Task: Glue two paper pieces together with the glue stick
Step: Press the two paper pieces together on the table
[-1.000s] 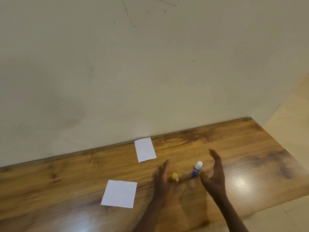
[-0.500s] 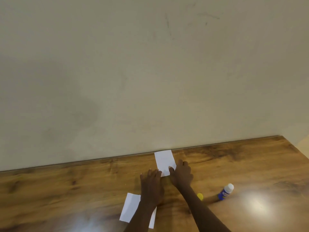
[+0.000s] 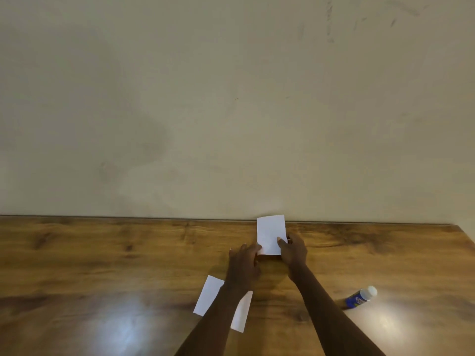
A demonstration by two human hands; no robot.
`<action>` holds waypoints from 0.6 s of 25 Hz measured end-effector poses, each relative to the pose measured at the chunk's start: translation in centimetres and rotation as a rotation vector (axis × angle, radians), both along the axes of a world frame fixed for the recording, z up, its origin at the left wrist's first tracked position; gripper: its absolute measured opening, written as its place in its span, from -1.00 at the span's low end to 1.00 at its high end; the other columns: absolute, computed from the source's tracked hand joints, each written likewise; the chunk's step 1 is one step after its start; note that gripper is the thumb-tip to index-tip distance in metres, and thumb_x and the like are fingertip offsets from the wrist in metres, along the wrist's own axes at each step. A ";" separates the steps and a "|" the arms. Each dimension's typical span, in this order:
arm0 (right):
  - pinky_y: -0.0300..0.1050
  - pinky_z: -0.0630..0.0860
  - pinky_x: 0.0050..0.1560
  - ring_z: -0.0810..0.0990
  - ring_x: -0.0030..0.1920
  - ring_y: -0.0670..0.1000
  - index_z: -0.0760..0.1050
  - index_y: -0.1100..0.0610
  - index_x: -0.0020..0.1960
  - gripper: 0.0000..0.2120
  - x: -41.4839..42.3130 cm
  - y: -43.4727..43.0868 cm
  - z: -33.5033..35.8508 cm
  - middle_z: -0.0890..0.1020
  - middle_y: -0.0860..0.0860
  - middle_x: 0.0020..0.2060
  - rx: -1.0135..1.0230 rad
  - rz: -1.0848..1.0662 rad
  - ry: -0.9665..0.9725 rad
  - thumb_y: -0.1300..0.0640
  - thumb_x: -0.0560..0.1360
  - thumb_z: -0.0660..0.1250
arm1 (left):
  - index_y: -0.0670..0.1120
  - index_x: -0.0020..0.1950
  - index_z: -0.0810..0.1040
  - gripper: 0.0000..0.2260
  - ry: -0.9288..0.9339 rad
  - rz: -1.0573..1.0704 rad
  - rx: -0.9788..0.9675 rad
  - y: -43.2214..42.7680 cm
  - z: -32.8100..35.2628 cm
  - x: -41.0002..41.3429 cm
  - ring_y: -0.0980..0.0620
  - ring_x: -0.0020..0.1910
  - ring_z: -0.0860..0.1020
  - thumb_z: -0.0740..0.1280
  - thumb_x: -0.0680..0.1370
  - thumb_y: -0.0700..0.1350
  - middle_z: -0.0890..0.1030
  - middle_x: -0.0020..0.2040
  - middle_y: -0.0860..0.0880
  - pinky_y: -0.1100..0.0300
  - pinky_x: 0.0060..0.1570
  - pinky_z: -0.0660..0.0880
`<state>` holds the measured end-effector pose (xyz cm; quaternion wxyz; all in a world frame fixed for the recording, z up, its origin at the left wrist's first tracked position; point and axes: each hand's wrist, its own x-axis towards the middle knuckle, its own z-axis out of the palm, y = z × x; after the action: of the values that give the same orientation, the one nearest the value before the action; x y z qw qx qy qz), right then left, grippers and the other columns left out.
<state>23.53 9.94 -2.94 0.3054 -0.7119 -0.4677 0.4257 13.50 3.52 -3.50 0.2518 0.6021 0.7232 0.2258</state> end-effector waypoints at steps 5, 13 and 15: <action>-0.08 0.48 -0.17 0.51 -0.06 0.12 0.46 0.29 0.06 -0.82 1.0 -2.9 3.1 0.55 0.19 0.04 0.072 0.117 0.268 0.25 0.49 0.25 | -0.15 0.15 0.49 -0.76 -0.577 0.348 0.158 -2.0 4.2 -2.8 0.02 0.04 0.55 0.28 0.49 -0.25 0.59 0.12 -0.09 0.21 0.03 0.49; -0.13 0.39 -0.19 0.53 -0.15 0.11 0.52 0.33 0.03 -0.82 0.6 -7.7 3.9 0.61 0.26 -0.03 0.046 0.797 -0.049 0.28 0.50 0.21 | -0.20 0.01 0.56 -0.85 -0.458 0.719 0.035 -11.2 2.4 -6.9 -0.04 -0.10 0.56 0.32 0.46 -0.24 0.63 -0.04 -0.14 0.10 -0.06 0.53; -0.19 0.38 -0.23 0.53 -0.10 0.13 0.50 0.33 0.06 -0.81 -0.3 -7.8 3.4 0.60 0.21 0.02 0.095 0.835 -0.118 0.32 0.47 0.25 | -0.25 0.03 0.55 -0.81 -0.418 0.730 0.059 -12.4 1.4 -7.2 -0.08 -0.05 0.57 0.30 0.44 -0.32 0.64 -0.01 -0.19 0.15 -0.05 0.51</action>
<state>23.22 2.13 0.43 0.1119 -0.4696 -0.7517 0.4494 6.34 -8.84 -2.06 0.2792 0.2546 0.8158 0.4378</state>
